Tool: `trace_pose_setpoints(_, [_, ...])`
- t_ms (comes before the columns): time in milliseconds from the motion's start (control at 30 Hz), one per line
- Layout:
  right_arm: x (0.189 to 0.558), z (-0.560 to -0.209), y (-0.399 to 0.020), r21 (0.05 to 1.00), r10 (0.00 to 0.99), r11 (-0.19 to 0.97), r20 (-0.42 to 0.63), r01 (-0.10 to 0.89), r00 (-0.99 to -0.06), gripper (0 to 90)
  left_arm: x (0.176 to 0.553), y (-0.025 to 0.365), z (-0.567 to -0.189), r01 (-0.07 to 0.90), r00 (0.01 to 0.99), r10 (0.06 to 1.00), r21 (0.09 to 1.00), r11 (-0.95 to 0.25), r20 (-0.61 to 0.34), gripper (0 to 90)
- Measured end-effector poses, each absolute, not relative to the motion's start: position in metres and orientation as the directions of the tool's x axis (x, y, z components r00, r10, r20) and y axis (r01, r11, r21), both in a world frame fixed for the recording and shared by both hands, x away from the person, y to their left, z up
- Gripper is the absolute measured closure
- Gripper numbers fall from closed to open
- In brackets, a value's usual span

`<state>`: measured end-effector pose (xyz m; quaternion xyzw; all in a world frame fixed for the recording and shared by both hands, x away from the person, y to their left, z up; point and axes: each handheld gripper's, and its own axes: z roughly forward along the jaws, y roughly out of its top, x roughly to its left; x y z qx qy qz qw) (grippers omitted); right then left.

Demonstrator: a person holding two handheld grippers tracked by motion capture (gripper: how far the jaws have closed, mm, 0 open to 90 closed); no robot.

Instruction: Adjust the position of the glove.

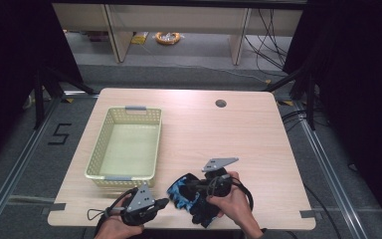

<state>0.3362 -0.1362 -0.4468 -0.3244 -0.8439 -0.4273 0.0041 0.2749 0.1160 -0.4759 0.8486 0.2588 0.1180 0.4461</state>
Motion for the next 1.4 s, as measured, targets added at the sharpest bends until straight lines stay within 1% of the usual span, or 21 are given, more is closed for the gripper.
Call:
trace_pose_setpoints(67, [0.332, -0.446, -0.149, 0.724, 0.556, 0.407, 0.286, 0.556, -0.78, 85.8, 0.275, 0.106, -0.476, 0.312, 0.848, 0.53, 0.822, -0.475, -0.015, 89.3])
trace_pose_setpoints(133, [0.325, -0.443, -0.158, 0.754, 0.529, 0.361, 0.319, 0.549, -0.786, 86.0, 0.275, 0.099, -0.474, 0.318, 0.849, 0.527, 0.825, -0.468, -0.029, 89.3])
trace_pose_setpoints(200, [0.324, -0.441, -0.159, 0.762, 0.515, 0.366, 0.312, 0.534, -0.798, 86.0, 0.275, 0.099, -0.473, 0.308, 0.846, 0.533, 0.828, -0.469, -0.014, 89.2])
trace_pose_setpoints(233, [0.319, -0.436, -0.159, 0.75, 0.518, 0.34, 0.355, 0.568, -0.778, 86.0, 0.275, 0.099, -0.473, 0.305, 0.847, 0.532, 0.833, -0.461, -0.016, 89.0])
trace_pose_setpoints(333, [0.317, -0.425, -0.16, 0.788, 0.489, 0.331, 0.327, 0.519, -0.809, 86.1, 0.277, 0.105, -0.471, 0.318, 0.84, 0.543, 0.833, -0.454, -0.025, 80.4])
trace_pose_setpoints(367, [0.313, -0.422, -0.161, 0.771, 0.493, 0.323, 0.359, 0.55, -0.792, 86.0, 0.277, 0.105, -0.472, 0.323, 0.836, 0.547, 0.835, -0.446, -0.032, 78.9])
trace_pose_setpoints(500, [0.309, -0.419, -0.17, 0.776, 0.481, 0.307, 0.374, 0.552, -0.793, 86.0, 0.276, 0.108, -0.472, 0.342, 0.828, 0.559, 0.834, -0.434, -0.048, 76.3])
trace_pose_setpoints(533, [0.309, -0.421, -0.173, 0.788, 0.466, 0.309, 0.362, 0.532, -0.807, 86.0, 0.277, 0.109, -0.471, 0.32, 0.839, 0.543, 0.834, -0.449, -0.03, 75.7])
trace_pose_setpoints(600, [0.302, -0.422, -0.181, 0.754, 0.481, 0.28, 0.426, 0.595, -0.766, 86.0, 0.276, 0.109, -0.472, 0.322, 0.837, 0.546, 0.839, -0.439, -0.036, 74.9])
trace_pose_setpoints(700, [0.299, -0.428, -0.191, 0.764, 0.47, 0.273, 0.424, 0.585, -0.774, 86.0, 0.275, 0.109, -0.471, 0.325, 0.835, 0.549, 0.836, -0.442, -0.035, 74.7])
trace_pose_setpoints(733, [0.296, -0.429, -0.194, 0.746, 0.472, 0.267, 0.451, 0.611, -0.757, 86.0, 0.274, 0.109, -0.471, 0.35, 0.828, 0.557, 0.832, -0.431, -0.06, 74.6])
trace_pose_setpoints(800, [0.293, -0.432, -0.2, 0.747, 0.469, 0.262, 0.455, 0.611, -0.757, 86.0, 0.275, 0.108, -0.472, 0.333, 0.837, 0.546, 0.835, -0.439, -0.047, 74.1])
trace_pose_setpoints(900, [0.288, -0.434, -0.206, 0.723, 0.462, 0.247, 0.498, 0.645, -0.734, 85.9, 0.274, 0.108, -0.473, 0.353, 0.831, 0.552, 0.828, -0.437, -0.063, 72.9])
trace_pose_setpoints(967, [0.287, -0.438, -0.21, 0.721, 0.45, 0.249, 0.505, 0.646, -0.737, 85.9, 0.276, 0.109, -0.474, 0.354, 0.84, 0.538, 0.824, -0.443, -0.072, 71.6])
trace_pose_setpoints(1000, [0.288, -0.44, -0.212, 0.73, 0.45, 0.261, 0.487, 0.632, -0.748, 85.9, 0.276, 0.108, -0.475, 0.355, 0.828, 0.557, 0.827, -0.435, -0.062, 70.7])
trace_pose_setpoints(1033, [0.285, -0.441, -0.212, 0.706, 0.448, 0.248, 0.523, 0.663, -0.725, 85.9, 0.276, 0.108, -0.475, 0.35, 0.834, 0.547, 0.829, -0.436, -0.064, 69.7])
trace_pose_setpoints(1167, [0.289, -0.45, -0.216, 0.703, 0.449, 0.278, 0.508, 0.655, -0.735, 85.8, 0.276, 0.107, -0.477, 0.36, 0.832, 0.551, 0.824, -0.437, -0.072, 64.1])
trace_pose_setpoints(1233, [0.296, -0.459, -0.218, 0.661, 0.466, 0.305, 0.525, 0.686, -0.712, 85.6, 0.277, 0.107, -0.478, 0.364, 0.837, 0.54, 0.823, -0.436, -0.084, 60.5])
trace_pose_setpoints(1300, [0.3, -0.462, -0.219, 0.656, 0.485, 0.317, 0.509, 0.685, -0.712, 85.5, 0.278, 0.108, -0.478, 0.354, 0.842, 0.536, 0.811, -0.465, -0.06, 57.2])
trace_pose_setpoints(1333, [0.309, -0.47, -0.222, 0.636, 0.5, 0.333, 0.507, 0.696, -0.702, 85.3, 0.277, 0.106, -0.48, 0.39, 0.825, 0.556, 0.813, -0.433, -0.1, 55.1])
trace_pose_setpoints(1400, [0.318, -0.477, -0.223, 0.628, 0.499, 0.362, 0.494, 0.689, -0.712, 84.7, 0.278, 0.105, -0.481, 0.402, 0.821, 0.559, 0.813, -0.422, -0.116, 51.2])
